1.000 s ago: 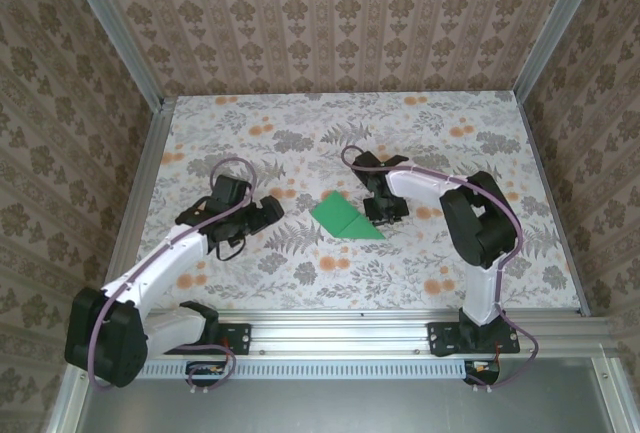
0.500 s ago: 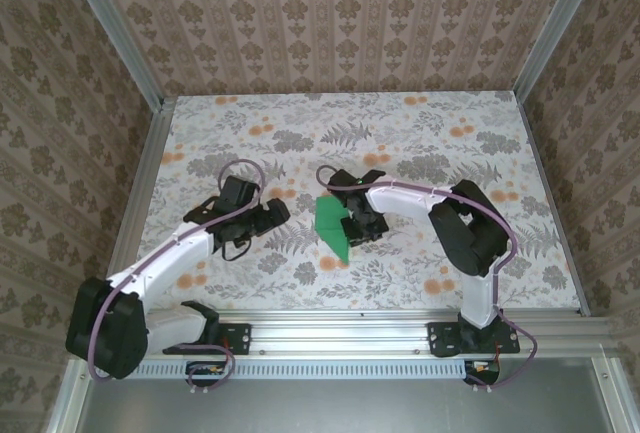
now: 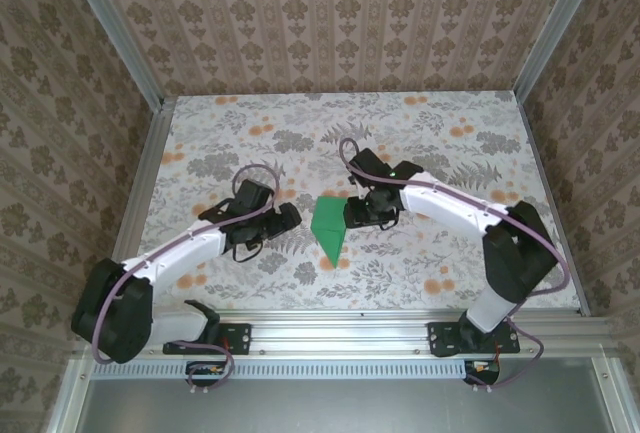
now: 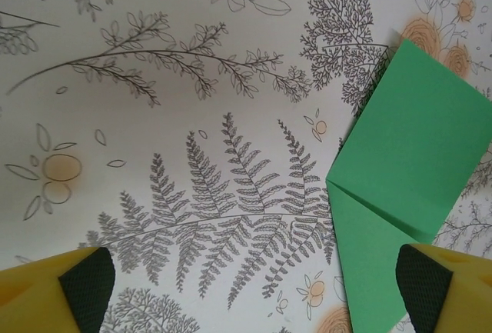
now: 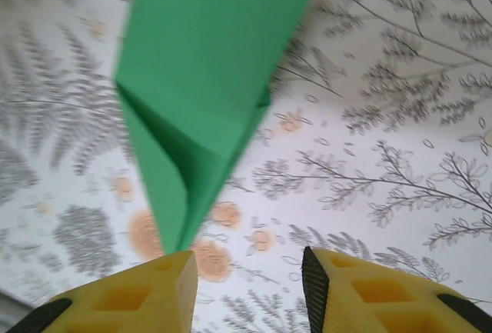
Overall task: Fold a paper plane with a square sheet of paper (pick it up from the middle)
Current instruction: Rotate the paper at the center of the table, then fold the wing for the fifth time at the center of the table.
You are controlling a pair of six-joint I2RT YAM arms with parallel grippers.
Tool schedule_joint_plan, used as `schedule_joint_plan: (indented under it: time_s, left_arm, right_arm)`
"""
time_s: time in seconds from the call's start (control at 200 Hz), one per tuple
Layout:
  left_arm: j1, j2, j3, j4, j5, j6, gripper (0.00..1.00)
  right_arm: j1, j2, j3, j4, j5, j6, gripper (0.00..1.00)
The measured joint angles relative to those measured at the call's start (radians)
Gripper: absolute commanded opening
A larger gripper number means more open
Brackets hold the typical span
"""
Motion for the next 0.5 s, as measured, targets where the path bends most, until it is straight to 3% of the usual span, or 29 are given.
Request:
schedule_joint_plan:
  time_s: [0.5]
  left_arm:
    - [-0.097, 0.059, -0.05, 0.143, 0.039, -0.127, 0.63]
  right_arm:
    - [0.007, 0.23, 0.051, 0.041, -0.16, -0.031, 0.38]
